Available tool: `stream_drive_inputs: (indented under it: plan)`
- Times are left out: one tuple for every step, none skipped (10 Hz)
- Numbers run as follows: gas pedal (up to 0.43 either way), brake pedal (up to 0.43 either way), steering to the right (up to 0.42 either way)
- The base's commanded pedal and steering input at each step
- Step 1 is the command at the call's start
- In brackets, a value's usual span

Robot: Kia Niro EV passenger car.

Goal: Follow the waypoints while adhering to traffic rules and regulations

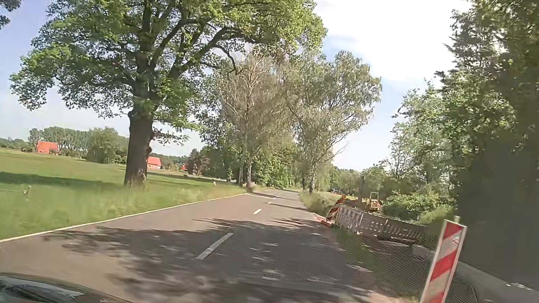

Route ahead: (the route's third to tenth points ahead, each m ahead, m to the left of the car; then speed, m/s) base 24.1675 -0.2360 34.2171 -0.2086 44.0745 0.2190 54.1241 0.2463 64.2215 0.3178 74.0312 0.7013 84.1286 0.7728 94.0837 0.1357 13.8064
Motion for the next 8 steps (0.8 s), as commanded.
stream_drive_inputs:
  plan:
    - [0.169, 0.0, -0.001]
    - [0.169, 0.0, 0.0]
    - [0.169, 0.0, 0.0]
    - [0.169, 0.0, 0.0]
    - [0.169, 0.0, 0.0]
    - [0.169, 0.0, 0.0]
    - [0.169, 0.0, -0.001]
    - [0.169, 0.0, 0.0]
